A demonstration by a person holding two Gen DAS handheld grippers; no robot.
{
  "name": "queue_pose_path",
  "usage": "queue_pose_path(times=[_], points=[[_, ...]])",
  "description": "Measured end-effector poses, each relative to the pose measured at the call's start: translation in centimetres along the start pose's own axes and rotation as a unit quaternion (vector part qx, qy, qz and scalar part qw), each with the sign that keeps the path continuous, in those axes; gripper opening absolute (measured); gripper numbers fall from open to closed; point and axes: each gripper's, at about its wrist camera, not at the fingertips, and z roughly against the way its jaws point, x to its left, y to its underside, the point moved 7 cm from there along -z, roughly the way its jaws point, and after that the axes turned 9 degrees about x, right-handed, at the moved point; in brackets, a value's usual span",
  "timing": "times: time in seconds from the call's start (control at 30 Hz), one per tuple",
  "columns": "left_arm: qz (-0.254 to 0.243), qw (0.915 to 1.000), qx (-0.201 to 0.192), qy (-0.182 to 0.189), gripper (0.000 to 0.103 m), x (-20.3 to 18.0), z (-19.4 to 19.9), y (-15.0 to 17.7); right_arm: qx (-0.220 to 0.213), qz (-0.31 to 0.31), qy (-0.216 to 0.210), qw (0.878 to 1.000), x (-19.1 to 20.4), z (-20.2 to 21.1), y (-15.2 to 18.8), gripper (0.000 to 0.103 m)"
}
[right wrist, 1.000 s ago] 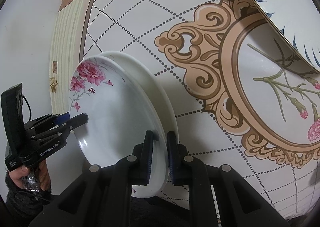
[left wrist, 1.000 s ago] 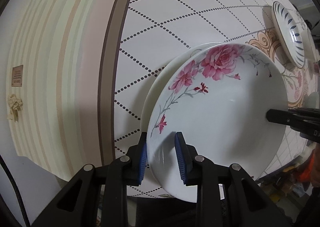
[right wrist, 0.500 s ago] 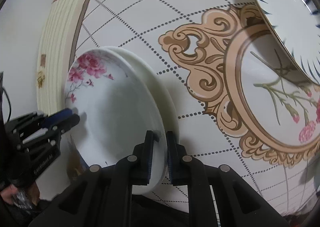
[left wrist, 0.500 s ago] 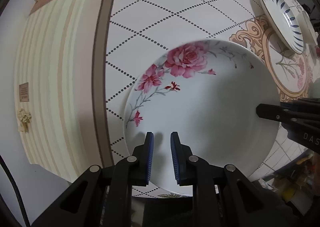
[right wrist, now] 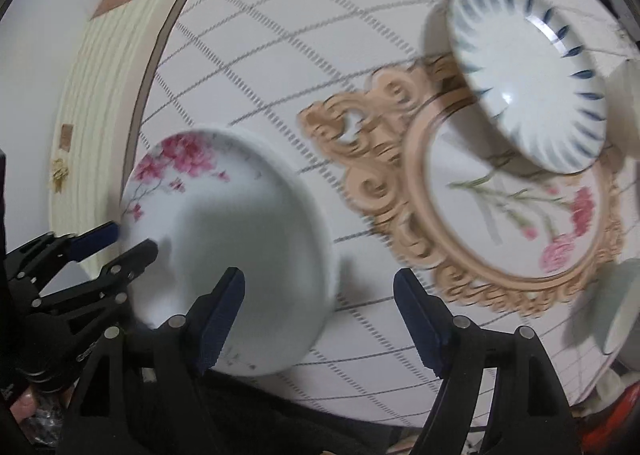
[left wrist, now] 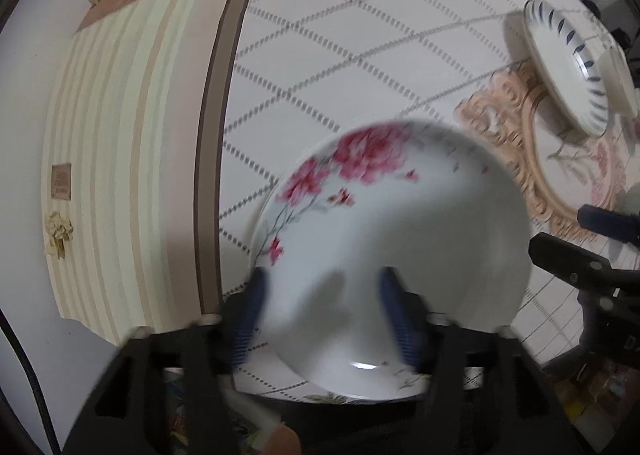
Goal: Organize plates and bowls
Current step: 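Close the left tool on the blue-striped plate rim while the right tool grips it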
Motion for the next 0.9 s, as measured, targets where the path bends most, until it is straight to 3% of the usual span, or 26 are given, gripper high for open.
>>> queue_pose_path(times=[0.03,0.07,0.13,0.3,0.37,0.47,0.6,0.7,0.83,0.9], points=[[-0.001,1.0000,-0.009,0.002,0.087,-0.6,0.7,-0.5,-0.006,-0.007,0.001,1.000,-0.5,0.4,0.0,0.082],[-0.004,0.9998,-0.016,0.006,0.092,-1.2,1.4,-0.9,-0.013,-0.014,0.000,1.000,-1.2,0.9,0.0,0.085],[-0.012,0.9993,-0.033,0.016,0.092,-3.0,3.2,-2.4,-0.036,-0.040,-0.004,0.999,-3.2,2.4,0.0,0.099],[-0.047,0.9959,-0.052,0.057,0.097,-7.9,6.3,-8.6,-0.095,-0.119,-0.023,0.988,-11.5,6.0,-1.1,0.103],[-0.068,0.9929,-0.056,0.080,0.097,-9.5,6.8,-11.2,-0.125,-0.158,-0.040,0.979,-14.6,7.1,-1.8,0.103],[-0.091,0.9889,-0.055,0.104,0.097,-12.8,6.5,-15.2,-0.147,-0.215,-0.105,0.960,-19.4,7.3,-2.9,0.103],[-0.100,0.9863,-0.027,0.128,0.096,-16.2,4.6,-20.1,-0.153,-0.291,-0.209,0.921,-24.3,5.4,-4.3,0.103],[-0.104,0.9836,0.003,0.147,0.088,-18.1,2.9,-22.4,-0.143,-0.310,-0.238,0.909,-26.2,3.9,-5.6,0.089],[-0.117,0.9819,0.033,0.145,0.063,-19.9,0.9,-24.1,-0.124,-0.310,-0.261,0.905,-27.6,2.1,-7.4,0.075],[-0.129,0.9818,0.029,0.137,0.061,-20.4,0.8,-24.3,-0.123,-0.311,-0.271,0.903,-27.9,1.8,-7.8,0.070]])
